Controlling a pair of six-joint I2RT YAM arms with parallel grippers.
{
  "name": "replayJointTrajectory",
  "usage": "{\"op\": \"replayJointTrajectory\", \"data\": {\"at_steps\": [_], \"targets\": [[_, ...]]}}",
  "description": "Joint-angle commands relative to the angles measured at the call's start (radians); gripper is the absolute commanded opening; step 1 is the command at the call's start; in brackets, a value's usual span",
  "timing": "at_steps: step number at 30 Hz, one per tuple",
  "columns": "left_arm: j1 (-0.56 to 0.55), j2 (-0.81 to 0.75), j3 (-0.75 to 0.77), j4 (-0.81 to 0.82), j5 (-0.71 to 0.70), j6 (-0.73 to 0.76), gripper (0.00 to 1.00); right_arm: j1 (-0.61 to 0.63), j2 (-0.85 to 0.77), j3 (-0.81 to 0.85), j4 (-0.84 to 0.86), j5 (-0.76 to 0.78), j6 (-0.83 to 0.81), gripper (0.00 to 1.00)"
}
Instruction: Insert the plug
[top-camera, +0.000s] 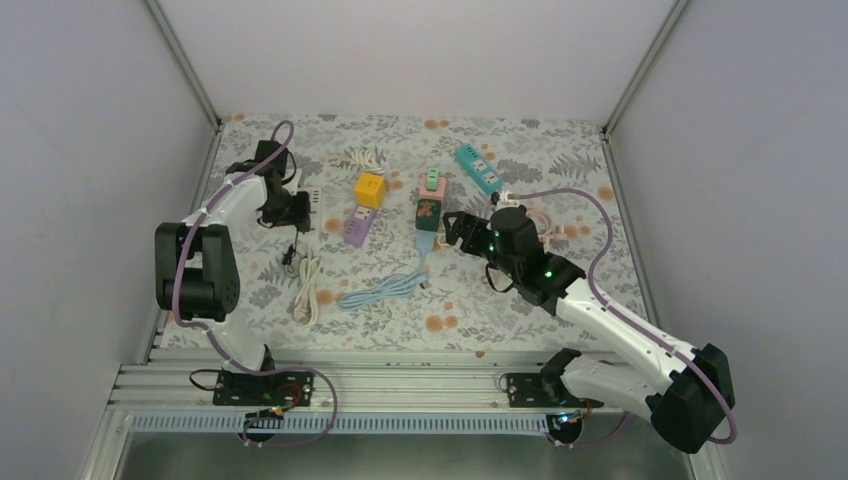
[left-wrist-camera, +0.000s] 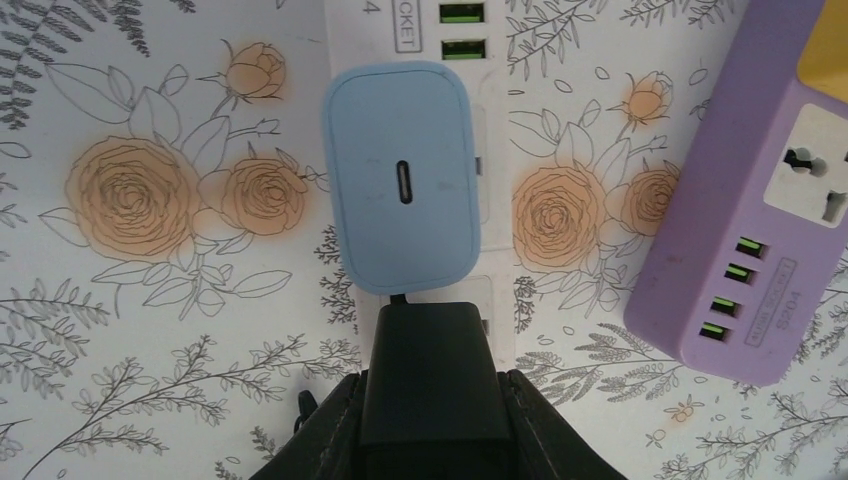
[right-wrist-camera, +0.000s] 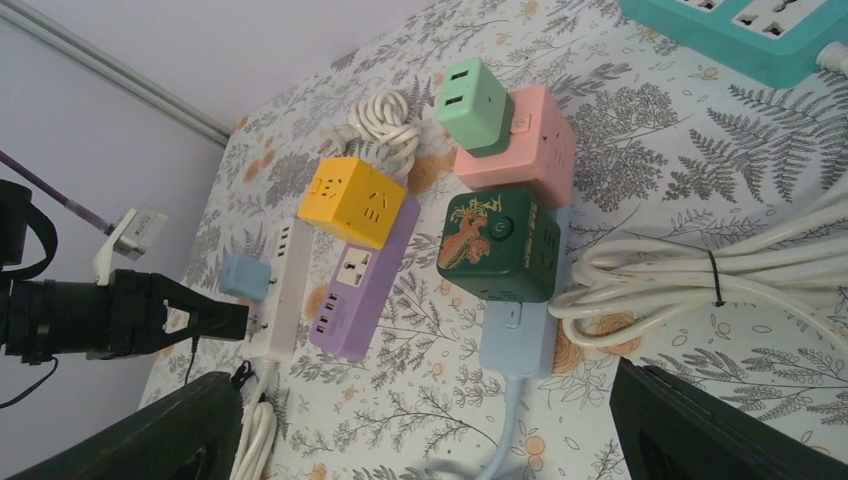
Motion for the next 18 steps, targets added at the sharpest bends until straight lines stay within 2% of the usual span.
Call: {"op": "replayJointTrajectory", "data": {"at_steps": [1, 5, 14, 18], "targets": [[-0.001, -0.005, -0.007, -0.028, -0.068, -0.008, 0.25, -0.006, -0.024, -0.023, 0.003, 0.053, 0.004, 0.94], [-0.001, -0.022, 0.001, -0.051, -0.121, -0.008, 0.25, -0.005, -0.022, -0.026, 0.006, 0.051, 0.006, 0.95], [-0.004, 0.011, -0.015, 0.003, -0.024, 0.001, 0.25, -0.006, -0.022, -0.026, 0.001, 0.051, 0.012, 0.94], [-0.016, 0.003, -0.019, -0.008, -0.023, 0.002, 0.25, -0.005, -0.027, -0.026, -0.008, 0.060, 0.016, 0.94]]}}
